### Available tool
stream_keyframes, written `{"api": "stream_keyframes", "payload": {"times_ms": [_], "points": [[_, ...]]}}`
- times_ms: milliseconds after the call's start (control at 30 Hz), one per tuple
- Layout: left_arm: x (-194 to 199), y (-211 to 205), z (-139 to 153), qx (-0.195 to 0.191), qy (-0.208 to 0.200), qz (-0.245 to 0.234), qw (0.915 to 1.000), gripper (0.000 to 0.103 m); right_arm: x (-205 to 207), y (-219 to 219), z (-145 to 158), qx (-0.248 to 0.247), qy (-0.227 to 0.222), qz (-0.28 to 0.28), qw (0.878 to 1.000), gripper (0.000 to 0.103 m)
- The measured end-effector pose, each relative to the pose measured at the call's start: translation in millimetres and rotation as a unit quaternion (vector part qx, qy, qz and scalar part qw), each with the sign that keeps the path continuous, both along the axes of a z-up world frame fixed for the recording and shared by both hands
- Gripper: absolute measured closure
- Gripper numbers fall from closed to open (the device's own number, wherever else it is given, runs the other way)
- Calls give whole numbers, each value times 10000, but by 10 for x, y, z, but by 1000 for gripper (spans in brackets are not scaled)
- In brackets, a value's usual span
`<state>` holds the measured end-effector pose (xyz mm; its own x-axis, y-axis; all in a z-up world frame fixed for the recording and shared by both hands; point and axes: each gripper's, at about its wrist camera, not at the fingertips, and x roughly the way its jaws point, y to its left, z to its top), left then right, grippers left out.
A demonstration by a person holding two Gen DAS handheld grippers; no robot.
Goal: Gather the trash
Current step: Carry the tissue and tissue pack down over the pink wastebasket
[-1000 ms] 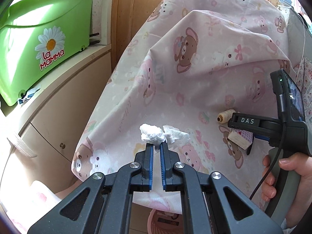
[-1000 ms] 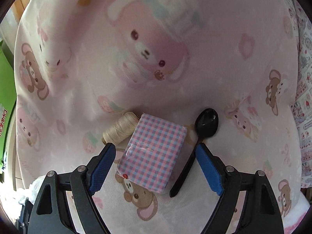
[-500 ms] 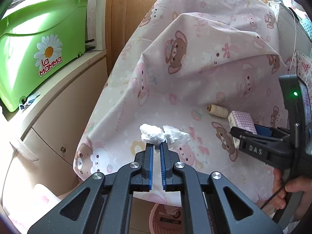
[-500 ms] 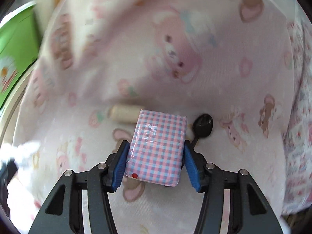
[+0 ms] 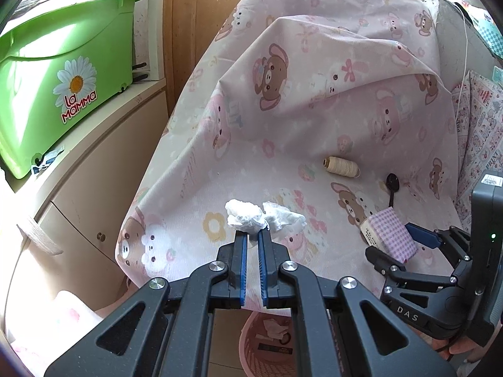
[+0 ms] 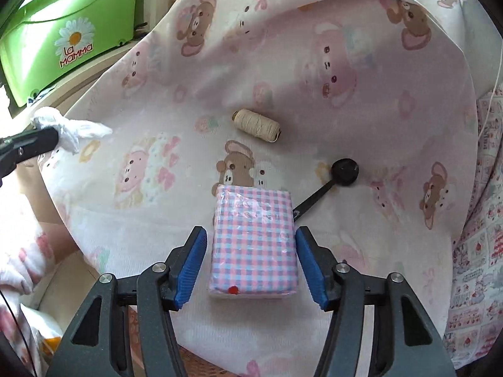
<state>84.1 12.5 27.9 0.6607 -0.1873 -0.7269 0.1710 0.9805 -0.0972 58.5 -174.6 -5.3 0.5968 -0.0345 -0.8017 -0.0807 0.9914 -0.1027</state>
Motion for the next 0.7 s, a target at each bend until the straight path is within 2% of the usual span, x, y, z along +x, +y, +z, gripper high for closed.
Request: {"api": "stream_keyframes", "payload": {"times_ms": [33, 167, 300, 333, 367, 400, 500, 700], "points": [[5, 6, -7, -25, 19, 12, 10000, 97, -11, -14, -6, 178, 6, -101, 9998, 20], [1, 22, -1, -11, -13, 33, 10000, 97, -10, -95, -103, 719, 147, -550, 9958, 18], [3, 29, -8, -15, 0, 25, 10000, 97, -1, -200, -111, 583, -114, -1090, 9923, 18], [1, 27, -12, -14, 6, 20, 10000, 97, -5, -206, -105, 594, -140, -1042, 9927, 22], [-4, 25, -11, -4, 2, 11, 10000, 97, -11, -198, -100, 585, -122, -962, 9936, 31], [-9, 26, -6, 8, -11, -1, 10000, 97, -19, -185, -93, 510, -90, -902, 9946, 47], [-35, 34, 32, 70, -104, 13, 9999, 97, -100, -223, -20, 529, -300, -798, 9950, 47], [-122, 44, 94, 27, -136, -25, 9999, 97, -355, -468, 310, 1215, -822, -562, 9876, 47]]}}
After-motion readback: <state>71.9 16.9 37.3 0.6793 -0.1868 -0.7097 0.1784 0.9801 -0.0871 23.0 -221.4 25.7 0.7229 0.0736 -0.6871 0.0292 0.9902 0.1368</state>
